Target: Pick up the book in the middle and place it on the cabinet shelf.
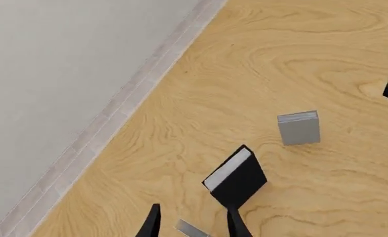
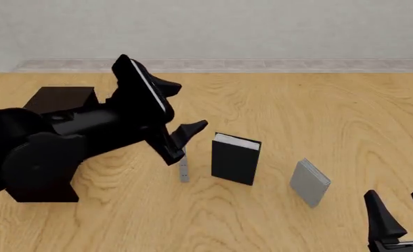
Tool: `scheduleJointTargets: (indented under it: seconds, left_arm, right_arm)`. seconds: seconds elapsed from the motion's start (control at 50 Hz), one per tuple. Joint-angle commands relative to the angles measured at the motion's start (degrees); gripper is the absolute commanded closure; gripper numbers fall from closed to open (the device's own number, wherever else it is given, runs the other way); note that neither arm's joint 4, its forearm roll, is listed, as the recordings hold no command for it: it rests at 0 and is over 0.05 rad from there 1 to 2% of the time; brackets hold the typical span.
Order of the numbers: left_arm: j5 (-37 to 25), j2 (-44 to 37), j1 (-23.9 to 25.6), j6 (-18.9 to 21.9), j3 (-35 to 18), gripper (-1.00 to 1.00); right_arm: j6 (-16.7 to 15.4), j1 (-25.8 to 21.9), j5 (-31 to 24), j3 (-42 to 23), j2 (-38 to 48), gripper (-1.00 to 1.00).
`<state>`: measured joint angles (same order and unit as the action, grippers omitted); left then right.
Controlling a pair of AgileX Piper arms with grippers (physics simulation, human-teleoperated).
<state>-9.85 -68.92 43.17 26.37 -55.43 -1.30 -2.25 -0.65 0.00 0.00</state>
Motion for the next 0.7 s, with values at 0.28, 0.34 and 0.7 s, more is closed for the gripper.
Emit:
scheduleJointTargets:
  seconds: [0.28, 0.34, 0.7]
  left_arm:
    - [-13.5, -11.7, 3.92, 6.71, -12.42, -1.0]
    - [-14.56, -12.91, 3.51, 7.46, -13.77, -1.0]
    - [-15.34, -20.43, 3.09, 11.53, -17.05, -1.0]
  right_arm:
    - [-0.61, -0.57, 0.4, 0.0, 0.0, -1.0]
    - [-0.93, -0.15, 0.7, 0.0, 0.0, -1.0]
    - [-0.66, -0.34, 0.42, 0.0, 0.0, -1.0]
